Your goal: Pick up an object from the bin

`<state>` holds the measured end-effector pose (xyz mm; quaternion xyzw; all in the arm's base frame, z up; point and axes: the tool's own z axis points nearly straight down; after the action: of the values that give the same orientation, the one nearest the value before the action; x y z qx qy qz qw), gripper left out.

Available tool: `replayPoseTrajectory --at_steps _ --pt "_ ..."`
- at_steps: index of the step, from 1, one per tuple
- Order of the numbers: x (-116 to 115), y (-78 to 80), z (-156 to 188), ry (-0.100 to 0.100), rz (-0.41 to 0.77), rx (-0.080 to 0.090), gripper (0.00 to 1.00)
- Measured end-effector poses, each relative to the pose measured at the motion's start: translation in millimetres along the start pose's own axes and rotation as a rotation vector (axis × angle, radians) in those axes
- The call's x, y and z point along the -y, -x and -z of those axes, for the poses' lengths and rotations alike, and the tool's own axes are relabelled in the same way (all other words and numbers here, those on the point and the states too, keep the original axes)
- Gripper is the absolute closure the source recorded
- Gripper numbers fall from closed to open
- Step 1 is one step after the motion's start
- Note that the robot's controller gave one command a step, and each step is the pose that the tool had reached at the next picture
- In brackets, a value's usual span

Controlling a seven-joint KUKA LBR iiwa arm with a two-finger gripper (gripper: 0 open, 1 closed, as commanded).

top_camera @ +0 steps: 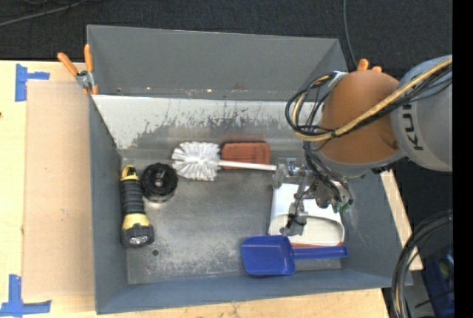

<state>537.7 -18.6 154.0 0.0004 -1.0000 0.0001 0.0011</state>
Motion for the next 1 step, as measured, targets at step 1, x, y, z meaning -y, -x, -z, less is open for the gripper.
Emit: replayPoseTrajectory --at_steps 1 --pt "0.0 0.0 0.0 0.000 0.000 0.000 0.00"
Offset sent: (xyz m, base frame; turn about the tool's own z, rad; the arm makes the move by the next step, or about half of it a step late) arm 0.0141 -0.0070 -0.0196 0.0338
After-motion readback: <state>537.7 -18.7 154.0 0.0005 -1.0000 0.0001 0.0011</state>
